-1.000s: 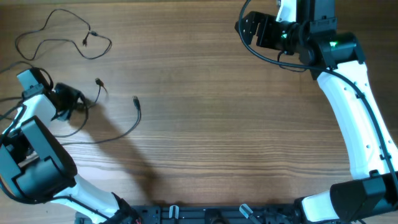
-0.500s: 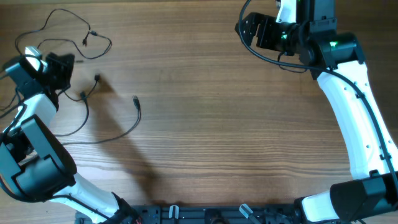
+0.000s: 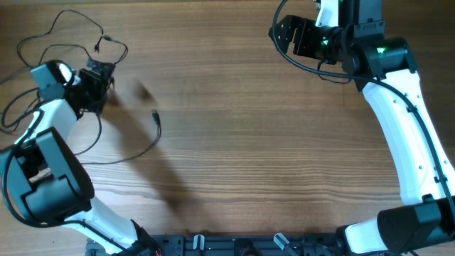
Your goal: Untangle cables
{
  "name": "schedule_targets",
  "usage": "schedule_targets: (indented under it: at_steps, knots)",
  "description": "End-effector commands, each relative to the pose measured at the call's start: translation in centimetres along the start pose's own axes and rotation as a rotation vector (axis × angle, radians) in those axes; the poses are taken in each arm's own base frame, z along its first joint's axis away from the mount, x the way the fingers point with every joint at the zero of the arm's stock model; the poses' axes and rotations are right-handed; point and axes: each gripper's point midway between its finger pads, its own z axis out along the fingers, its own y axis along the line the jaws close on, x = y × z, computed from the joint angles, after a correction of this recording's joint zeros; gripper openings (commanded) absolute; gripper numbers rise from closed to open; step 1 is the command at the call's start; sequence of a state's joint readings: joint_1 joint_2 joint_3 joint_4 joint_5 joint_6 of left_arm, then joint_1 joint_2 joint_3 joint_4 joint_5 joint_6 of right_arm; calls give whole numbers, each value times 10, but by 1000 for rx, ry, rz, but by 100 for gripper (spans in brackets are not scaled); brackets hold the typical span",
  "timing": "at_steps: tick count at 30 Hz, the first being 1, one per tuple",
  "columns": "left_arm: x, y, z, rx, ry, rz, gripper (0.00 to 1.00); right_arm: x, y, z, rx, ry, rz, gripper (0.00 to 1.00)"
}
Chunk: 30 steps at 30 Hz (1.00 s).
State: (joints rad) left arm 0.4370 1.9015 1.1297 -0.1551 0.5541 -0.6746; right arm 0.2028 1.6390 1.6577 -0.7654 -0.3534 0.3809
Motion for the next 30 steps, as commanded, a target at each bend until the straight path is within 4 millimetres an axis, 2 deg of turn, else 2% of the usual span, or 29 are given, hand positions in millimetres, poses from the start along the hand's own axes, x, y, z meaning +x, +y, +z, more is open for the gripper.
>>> schedule_targets:
  at_steps: [1, 3, 5, 8, 11, 12, 14, 15, 17, 19, 20, 22, 25, 26, 28, 29, 30]
  knots:
    - [18, 4, 6, -33, 54, 58, 100, 1, -4, 3, 20, 4, -11, 100]
    - [18, 5, 7, -43, 51, 58, 100, 0, -4, 3, 19, 3, -11, 100]
    - [17, 21, 6, -127, 30, 39, 99, 0, -4, 3, 19, 3, -11, 100]
    - [-6, 63, -4, -369, -118, 42, 99, 1, -4, 3, 20, 4, -11, 100]
    - [-25, 78, -10, -463, -221, 57, 95, 1, -4, 3, 20, 4, -11, 100]
    - [-28, 76, -8, -454, -232, 61, 93, 1, -4, 3, 20, 5, -11, 100]
    - [-36, 74, -2, -429, -259, 72, 82, 1, -4, 3, 19, 5, -11, 100]
    - [-36, 73, 1, -419, -261, 75, 75, 1, -4, 3, 20, 6, -11, 100]
    - [-32, 66, 7, -371, -232, 78, 68, 2, -4, 3, 21, 8, -10, 100]
    - [-26, 48, 13, -275, -178, 137, 58, 2, -4, 3, 21, 9, -9, 100]
    - [-22, 34, 16, -209, -146, 200, 57, 2, -4, 3, 21, 9, -9, 100]
    - [-23, 17, 10, -154, -143, 237, 57, 2, -4, 3, 21, 9, -9, 100]
    - [-31, -6, -9, -116, -191, 266, 49, 2, -4, 3, 21, 9, -10, 100]
    - [-32, -12, -14, -108, -200, 271, 50, 2, -4, 3, 22, 8, -9, 100]
    - [-24, -15, -28, -124, -181, 259, 69, 2, -4, 3, 22, 8, -10, 100]
    - [-18, -9, -32, -153, -159, 243, 71, 2, -4, 3, 22, 8, -10, 100]
    - [-9, 7, -35, -229, -129, 212, 71, 2, -4, 3, 21, 8, -10, 100]
